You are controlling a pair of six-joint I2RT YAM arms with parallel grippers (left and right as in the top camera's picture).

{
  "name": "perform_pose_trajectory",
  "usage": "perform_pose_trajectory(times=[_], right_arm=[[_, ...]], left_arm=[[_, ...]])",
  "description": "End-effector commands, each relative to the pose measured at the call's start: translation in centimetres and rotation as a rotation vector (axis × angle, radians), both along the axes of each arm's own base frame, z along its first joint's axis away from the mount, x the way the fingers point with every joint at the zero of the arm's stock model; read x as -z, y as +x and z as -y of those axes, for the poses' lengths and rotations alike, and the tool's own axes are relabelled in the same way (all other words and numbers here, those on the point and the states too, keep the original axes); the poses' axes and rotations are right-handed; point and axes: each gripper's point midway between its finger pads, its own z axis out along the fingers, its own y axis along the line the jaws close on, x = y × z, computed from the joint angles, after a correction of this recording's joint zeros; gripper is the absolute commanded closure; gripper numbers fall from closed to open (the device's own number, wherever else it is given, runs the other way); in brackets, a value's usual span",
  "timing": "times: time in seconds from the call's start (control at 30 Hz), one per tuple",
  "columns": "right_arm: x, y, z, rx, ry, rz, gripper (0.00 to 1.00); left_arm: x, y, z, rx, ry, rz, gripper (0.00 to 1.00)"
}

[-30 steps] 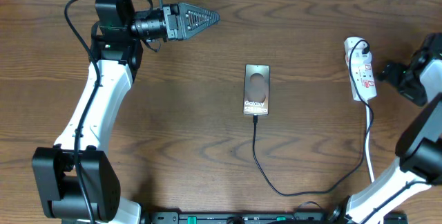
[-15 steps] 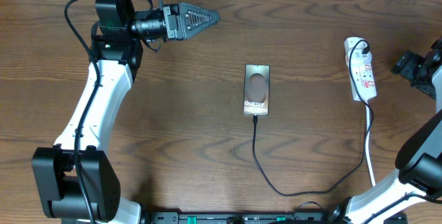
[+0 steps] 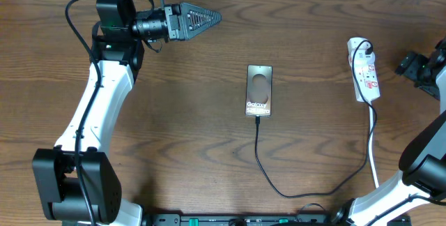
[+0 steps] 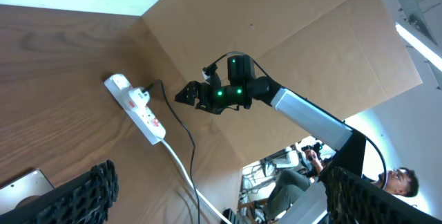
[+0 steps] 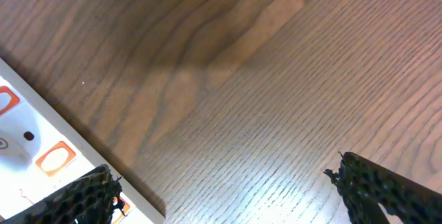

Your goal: Plug charger to phone and switch on socket

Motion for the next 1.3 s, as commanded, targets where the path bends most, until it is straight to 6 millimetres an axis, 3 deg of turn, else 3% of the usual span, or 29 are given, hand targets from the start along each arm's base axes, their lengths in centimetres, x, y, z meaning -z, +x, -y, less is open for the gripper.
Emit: perform_pose_trajectory(times=[0.0,1.27], right_arm=[[-0.34,-0.01,0.39,-0.005,-0.021,-0.005,0.01],[-0.33,-0.01,0.38,-0.005,-0.020,-0.005,0.01]], left_arm=[[-0.55,-0.42,-0.11,0.007,-0.001,0.022,0.04],[-0.55,-0.42,-0.11,0.007,-0.001,0.022,0.03]])
